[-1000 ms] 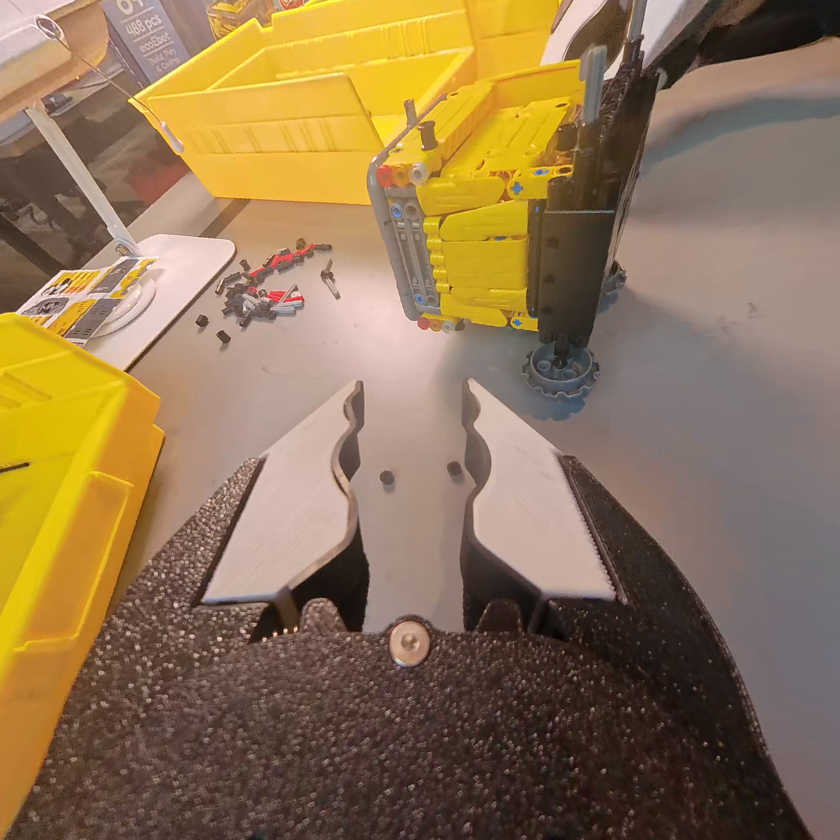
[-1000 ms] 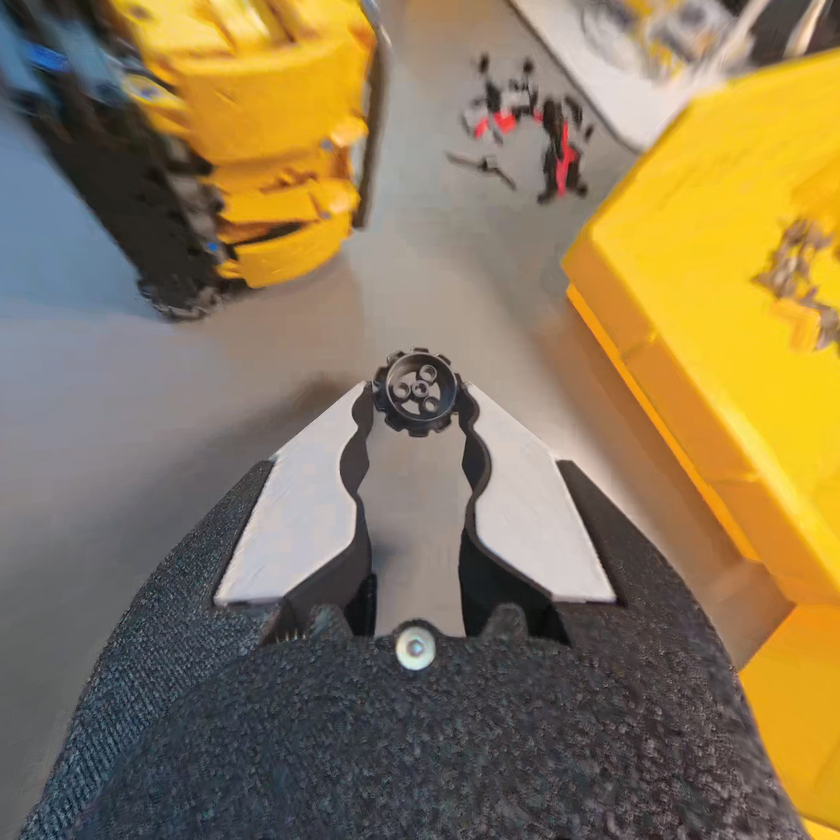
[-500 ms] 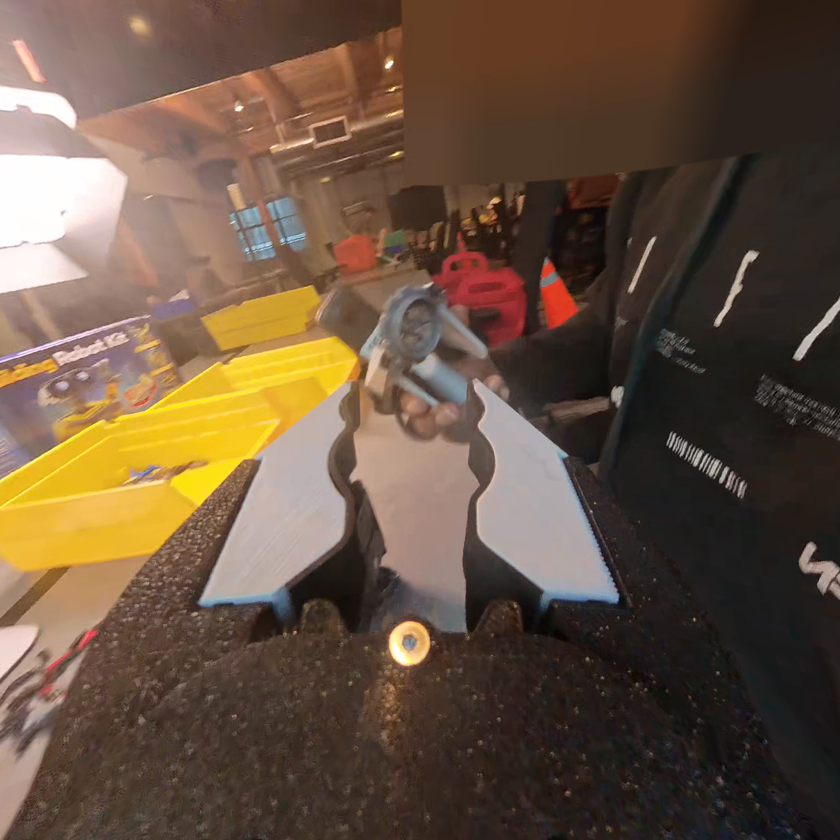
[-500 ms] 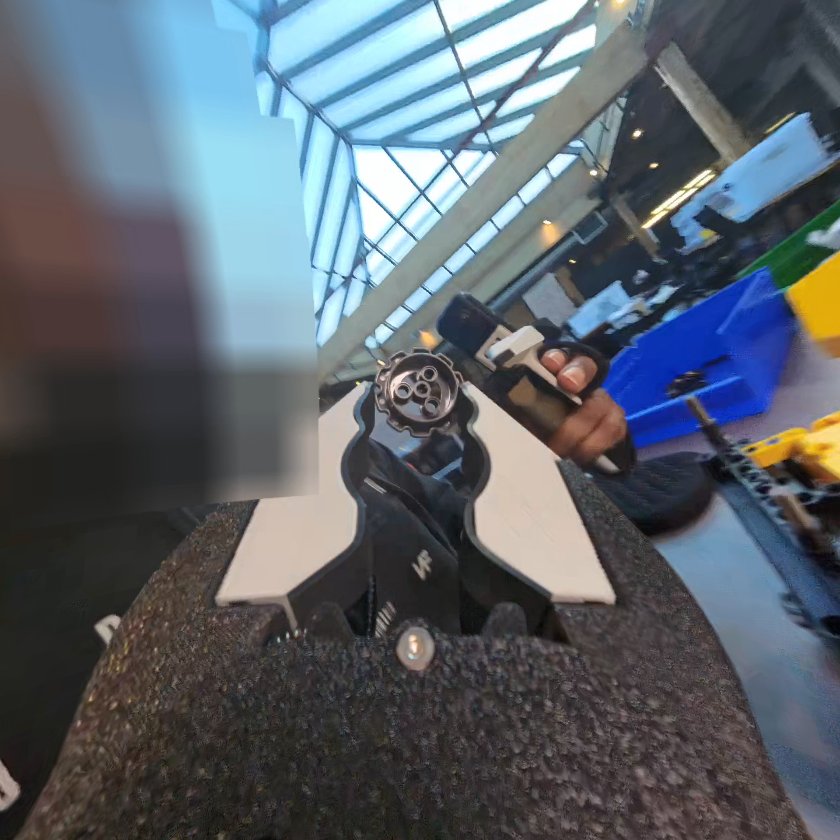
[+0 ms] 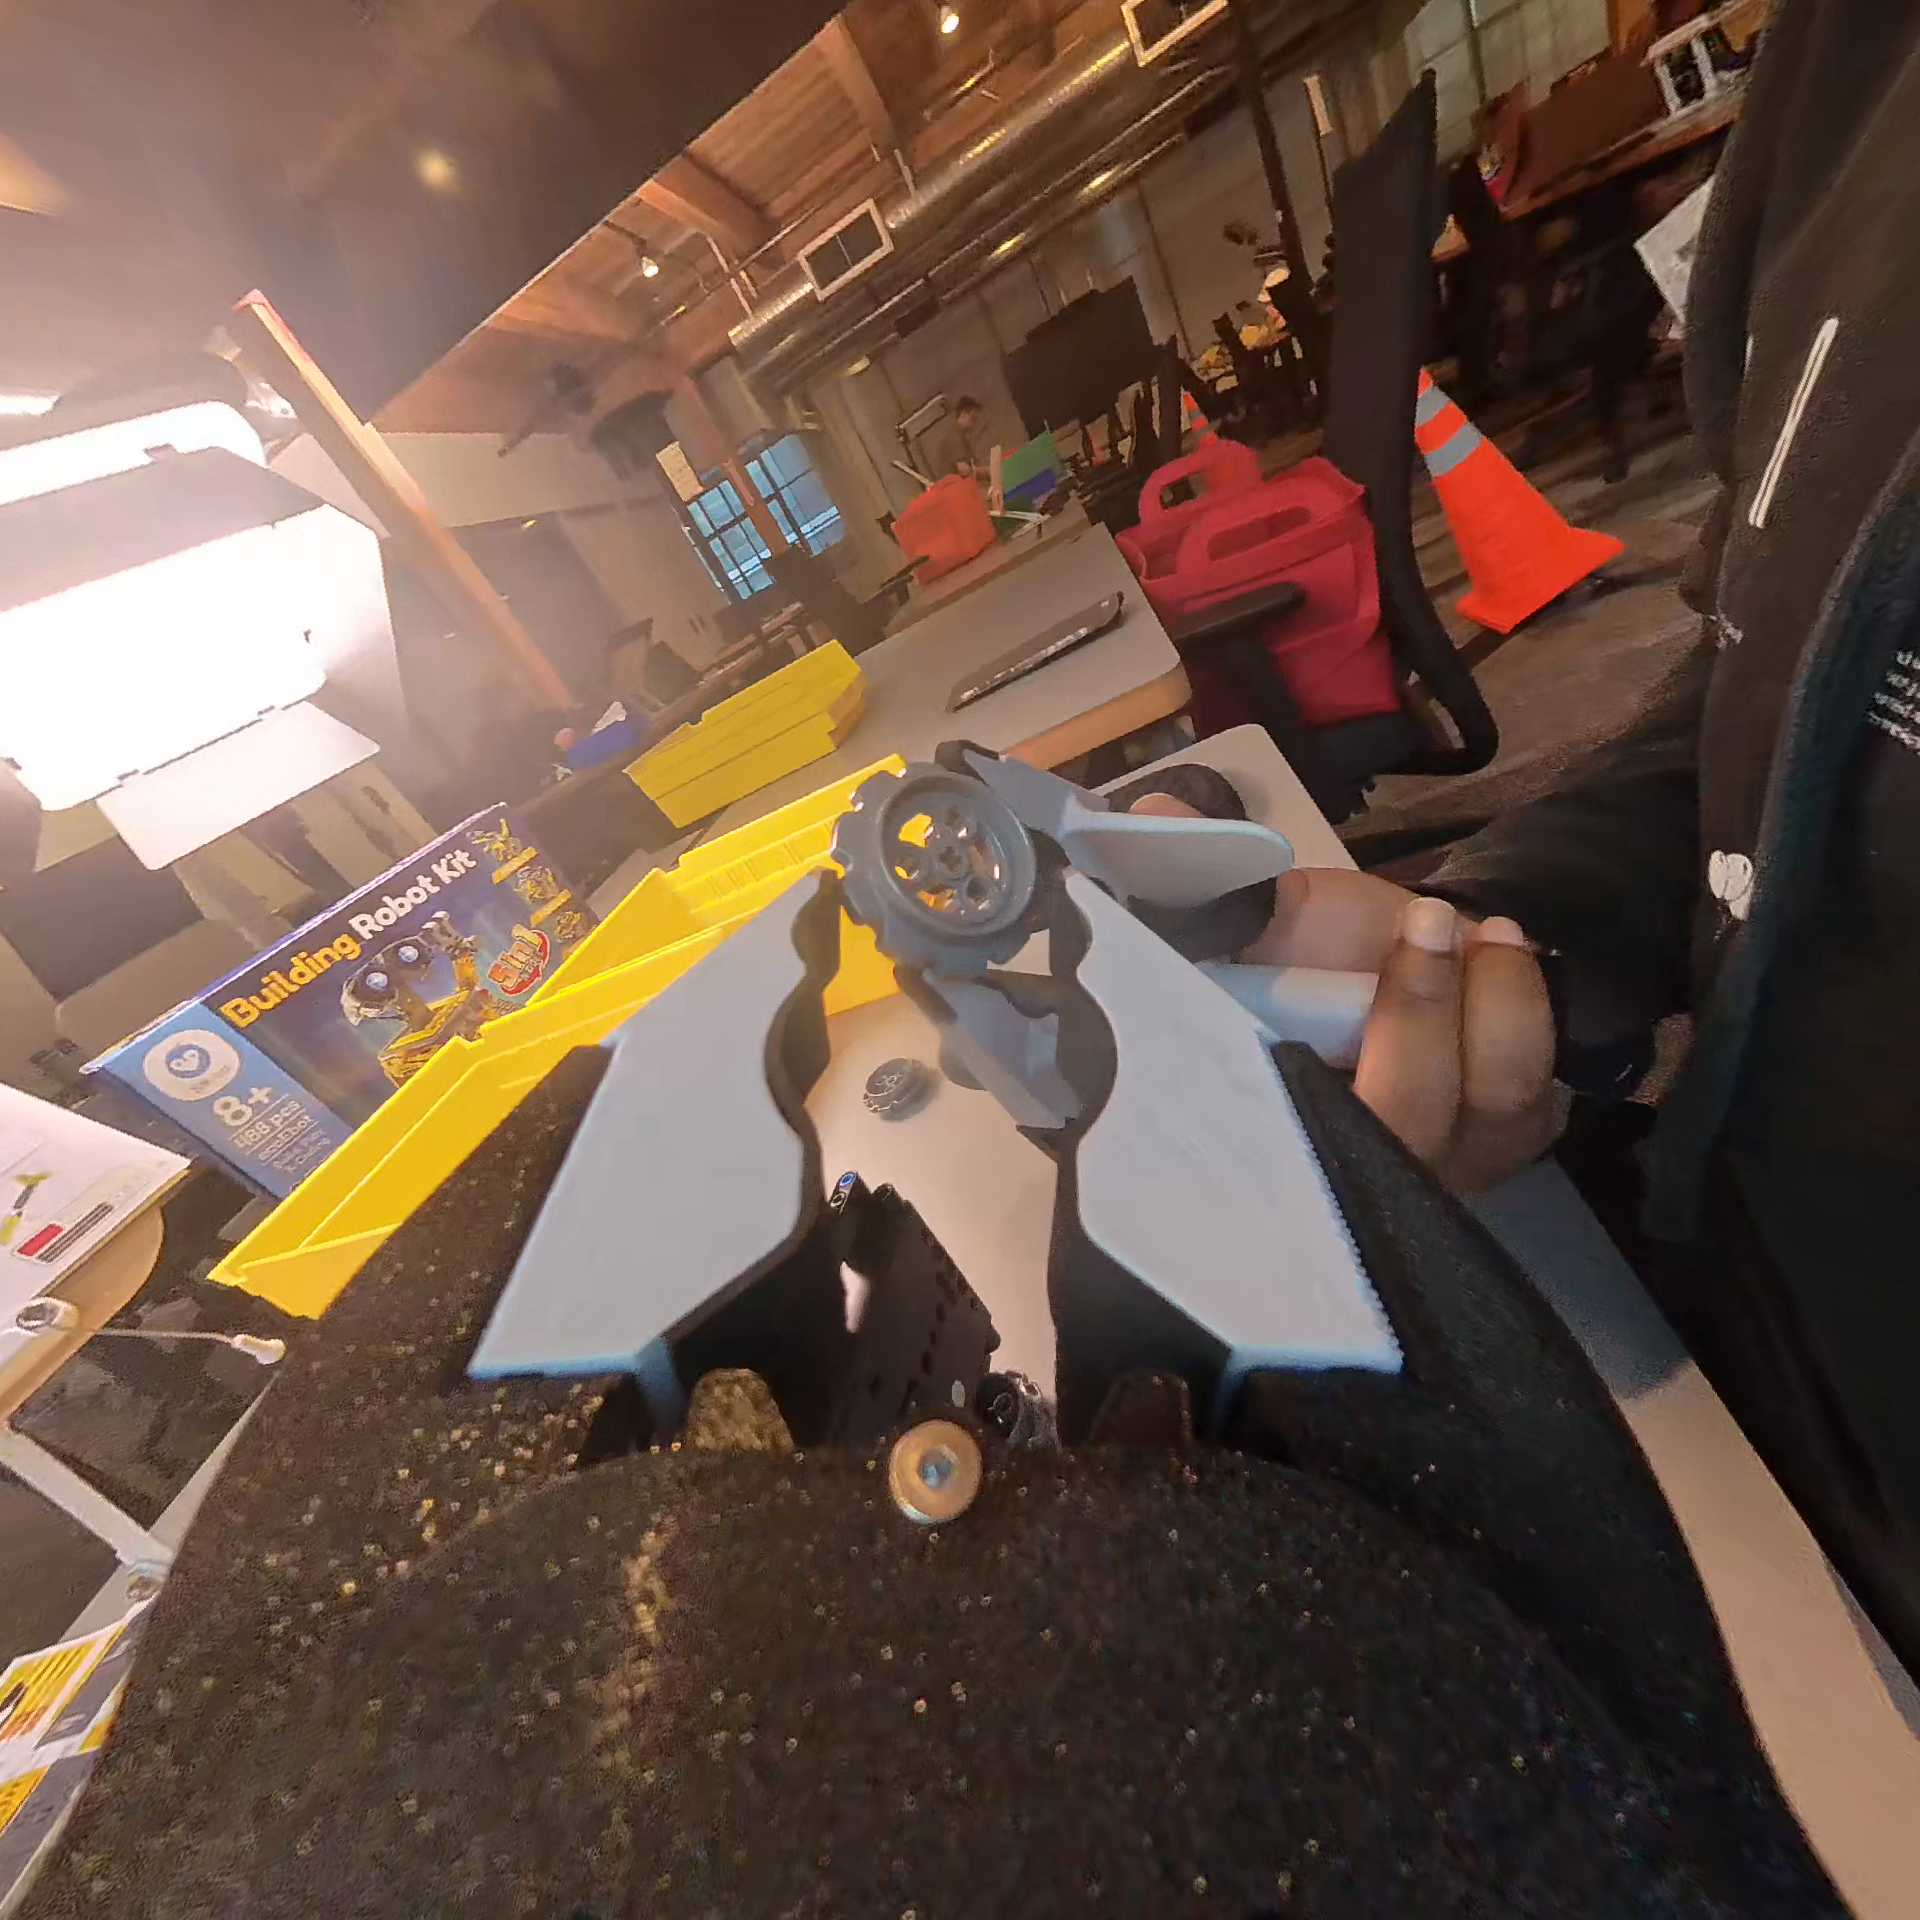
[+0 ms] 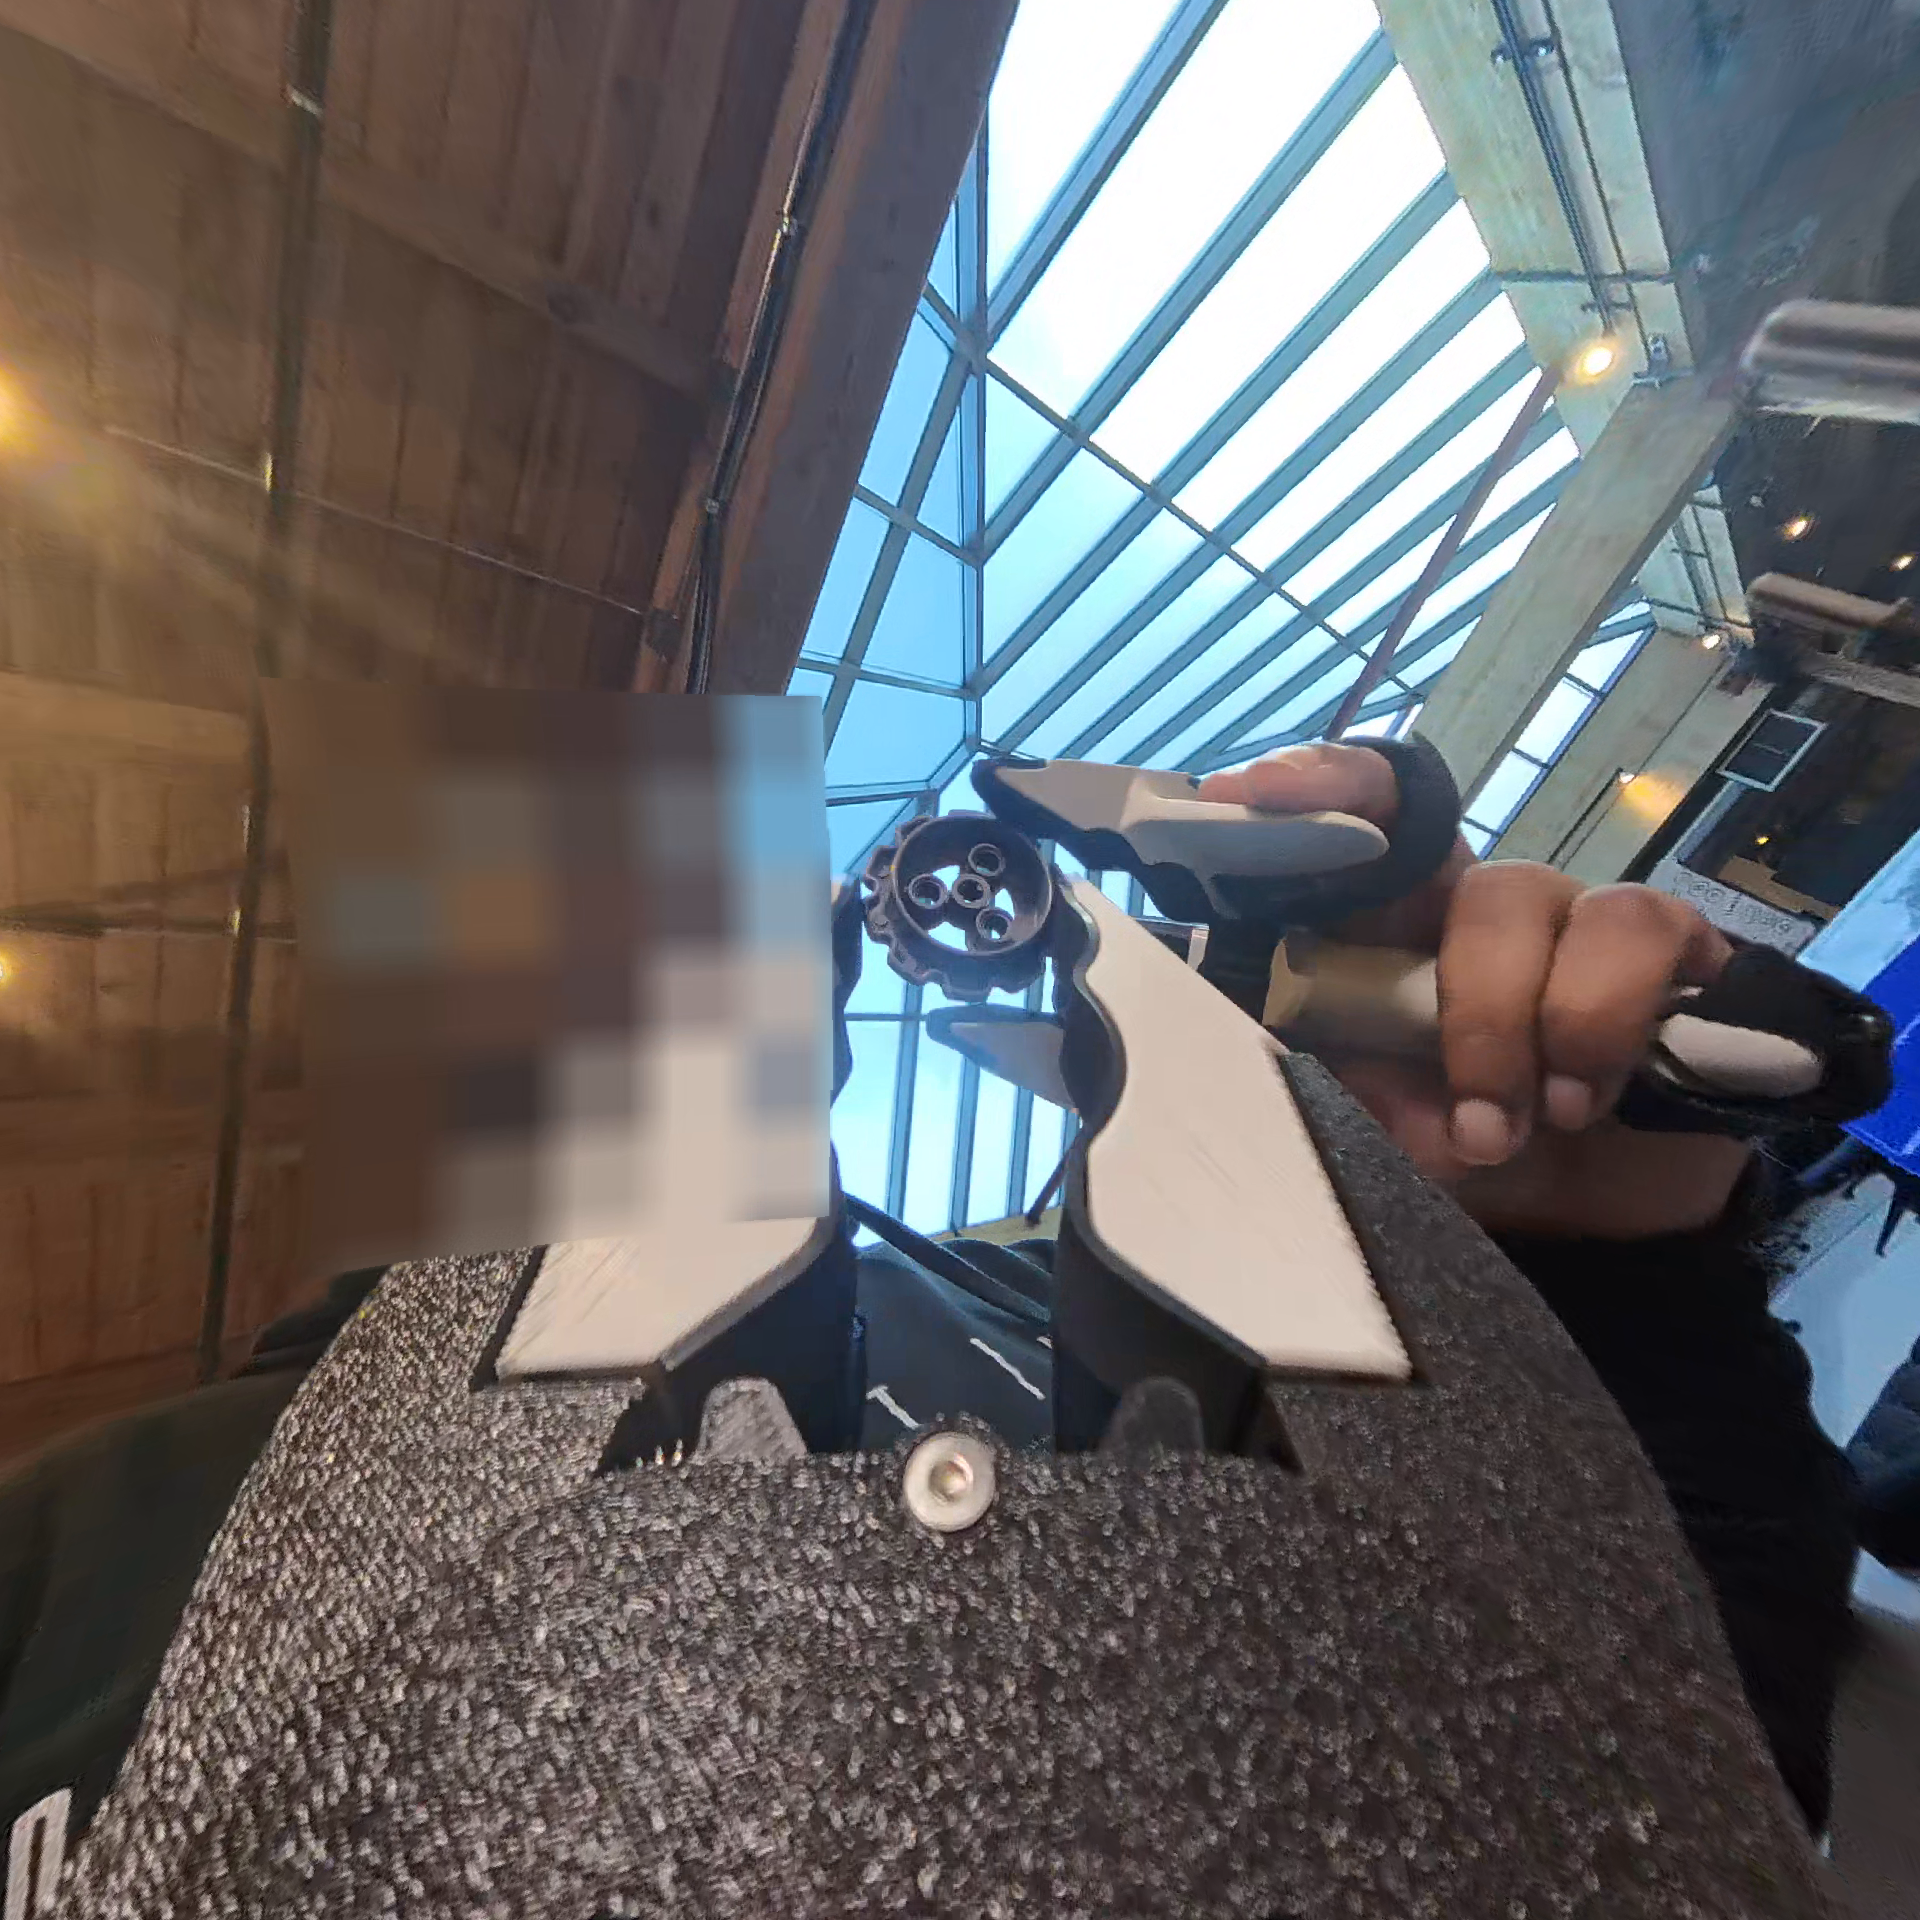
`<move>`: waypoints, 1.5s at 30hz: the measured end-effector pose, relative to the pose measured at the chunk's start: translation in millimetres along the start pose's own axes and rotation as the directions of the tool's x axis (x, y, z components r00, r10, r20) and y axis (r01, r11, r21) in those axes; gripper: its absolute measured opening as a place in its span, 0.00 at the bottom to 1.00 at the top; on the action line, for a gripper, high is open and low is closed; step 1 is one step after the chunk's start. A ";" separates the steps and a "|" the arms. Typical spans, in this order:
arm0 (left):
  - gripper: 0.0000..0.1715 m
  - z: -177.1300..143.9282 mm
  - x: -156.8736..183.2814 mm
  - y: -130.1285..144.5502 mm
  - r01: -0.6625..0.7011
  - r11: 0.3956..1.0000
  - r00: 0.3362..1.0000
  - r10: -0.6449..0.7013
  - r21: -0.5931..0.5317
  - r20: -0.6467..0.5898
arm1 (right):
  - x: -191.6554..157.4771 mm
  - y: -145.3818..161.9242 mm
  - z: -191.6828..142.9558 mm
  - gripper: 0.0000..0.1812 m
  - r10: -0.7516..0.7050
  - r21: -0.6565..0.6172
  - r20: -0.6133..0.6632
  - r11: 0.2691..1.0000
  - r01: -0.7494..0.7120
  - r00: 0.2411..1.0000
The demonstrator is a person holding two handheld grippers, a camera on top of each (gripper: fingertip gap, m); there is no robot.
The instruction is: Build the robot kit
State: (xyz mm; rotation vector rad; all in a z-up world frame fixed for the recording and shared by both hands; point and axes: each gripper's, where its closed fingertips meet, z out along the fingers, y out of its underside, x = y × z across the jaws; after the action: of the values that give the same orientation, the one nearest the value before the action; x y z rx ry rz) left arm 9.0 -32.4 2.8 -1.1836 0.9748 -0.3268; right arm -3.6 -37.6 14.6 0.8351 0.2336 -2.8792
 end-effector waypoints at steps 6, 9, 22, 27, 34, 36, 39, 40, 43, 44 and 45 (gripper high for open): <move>0.20 -1.4 0.5 0.2 -0.037 0.999 0.999 0.037 -0.001 0.013 | -4.6 0.9 -0.9 0.19 -0.006 0.031 0.025 1.000 0.005 1.000; 0.20 -5.8 -1.0 3.9 -0.045 0.998 0.999 0.045 -0.050 0.006 | 0.4 1.8 -1.9 0.19 0.022 0.039 0.023 0.999 -0.023 1.000; 0.19 -93.7 -45.2 64.1 0.354 0.891 0.935 -0.340 -0.284 0.099 | 33.5 -42.2 -57.2 0.22 -0.937 -0.787 -0.285 0.348 0.509 0.200; 0.19 -87.3 -53.2 74.9 0.356 0.867 0.919 -0.392 -0.350 -0.036 | 46.1 -35.5 -23.3 0.18 -0.995 -0.906 0.063 -0.026 0.422 0.073; 0.19 -68.2 -55.1 69.1 0.303 0.864 0.869 -0.424 -0.401 -0.256 | 86.6 -38.3 0.4 0.23 -0.905 -0.870 0.424 -0.405 0.280 0.008; 0.19 -65.1 -53.5 68.1 0.292 0.868 0.855 -0.425 -0.402 -0.296 | 91.6 -39.1 1.6 0.24 -0.902 -0.871 0.428 -0.394 0.293 0.058; 0.19 -61.9 -50.4 68.4 0.292 0.870 0.832 -0.436 -0.398 -0.344 | 95.6 -39.2 1.9 0.25 -0.887 -0.857 0.454 -0.408 0.315 0.087; 0.19 -61.3 -50.1 69.6 0.290 0.870 0.827 -0.437 -0.398 -0.353 | 96.6 -39.9 2.1 0.24 -0.886 -0.857 0.454 -0.405 0.317 0.093; 0.19 -61.2 -52.7 71.1 0.302 0.871 0.818 -0.445 -0.388 -0.364 | 98.5 -43.9 3.0 0.22 -0.894 -0.864 0.436 -0.383 0.327 0.105; 0.19 -61.3 -54.1 71.1 0.311 0.870 0.814 -0.452 -0.381 -0.366 | 99.0 -45.0 3.9 0.22 -0.899 -0.868 0.424 -0.368 0.333 0.111; 0.19 -61.3 -55.7 71.6 0.321 0.869 0.810 -0.457 -0.376 -0.367 | 99.7 -46.4 4.4 0.22 -0.904 -0.874 0.411 -0.354 0.333 0.116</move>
State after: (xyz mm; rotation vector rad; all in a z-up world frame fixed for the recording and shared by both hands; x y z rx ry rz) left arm -89.2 -5.2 -37.4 -1.6385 1.1985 -0.8407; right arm -97.3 -1.5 -30.4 1.3394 3.3146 -1.8054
